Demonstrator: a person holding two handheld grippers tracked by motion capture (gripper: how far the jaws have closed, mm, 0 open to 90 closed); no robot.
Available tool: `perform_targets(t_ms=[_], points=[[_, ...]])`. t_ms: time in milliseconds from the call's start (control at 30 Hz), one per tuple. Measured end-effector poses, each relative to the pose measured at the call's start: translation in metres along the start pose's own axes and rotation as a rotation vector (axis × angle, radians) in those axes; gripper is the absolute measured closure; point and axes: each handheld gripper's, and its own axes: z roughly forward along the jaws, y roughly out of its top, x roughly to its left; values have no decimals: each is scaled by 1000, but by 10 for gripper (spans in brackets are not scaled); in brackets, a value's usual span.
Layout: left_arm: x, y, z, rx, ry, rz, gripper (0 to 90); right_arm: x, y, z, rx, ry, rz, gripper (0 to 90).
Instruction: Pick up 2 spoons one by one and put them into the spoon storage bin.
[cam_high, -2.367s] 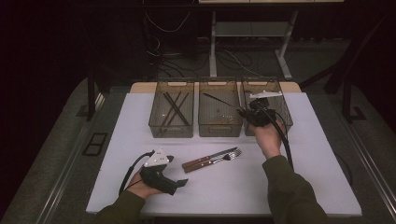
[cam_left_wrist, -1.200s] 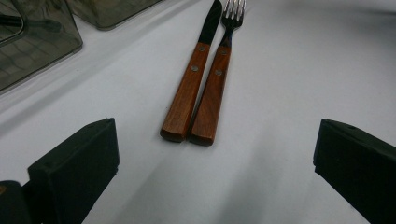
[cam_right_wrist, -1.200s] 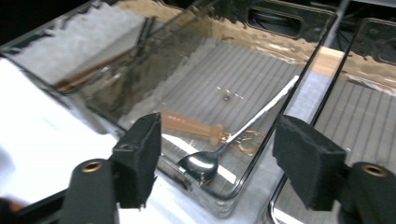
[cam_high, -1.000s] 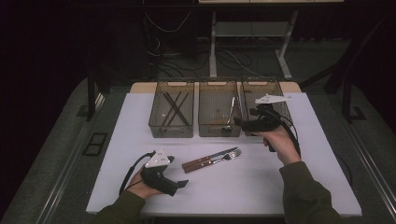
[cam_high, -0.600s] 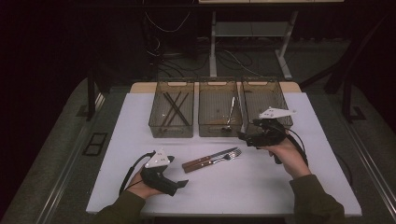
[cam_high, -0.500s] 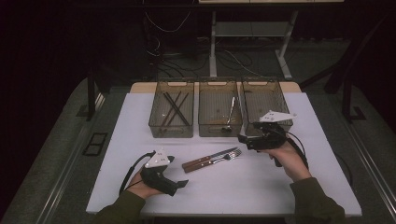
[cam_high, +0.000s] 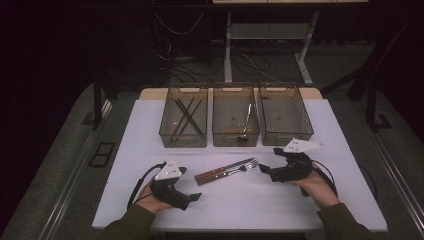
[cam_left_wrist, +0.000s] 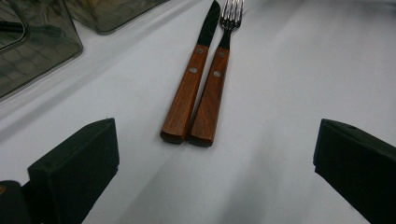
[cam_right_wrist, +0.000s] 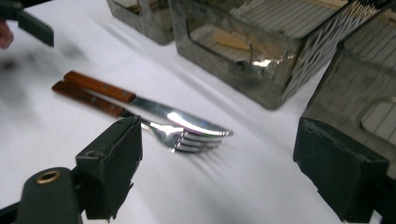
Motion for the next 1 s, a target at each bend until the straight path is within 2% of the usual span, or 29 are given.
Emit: perform_targets(t_ms=[500, 700, 800, 1000], points=[[0, 1, -1, 3, 5, -3, 0, 3, -36, -32, -42, 38, 18, 159], [-1, 2, -1, 15, 14, 8, 0, 4, -50, -40, -34, 37, 24, 159], [0, 3, -2, 20, 18, 12, 0, 6, -54, -43, -16, 35, 6, 159], [1, 4, -4, 14, 29, 2, 0, 6, -58, -43, -5, 40, 4, 159]])
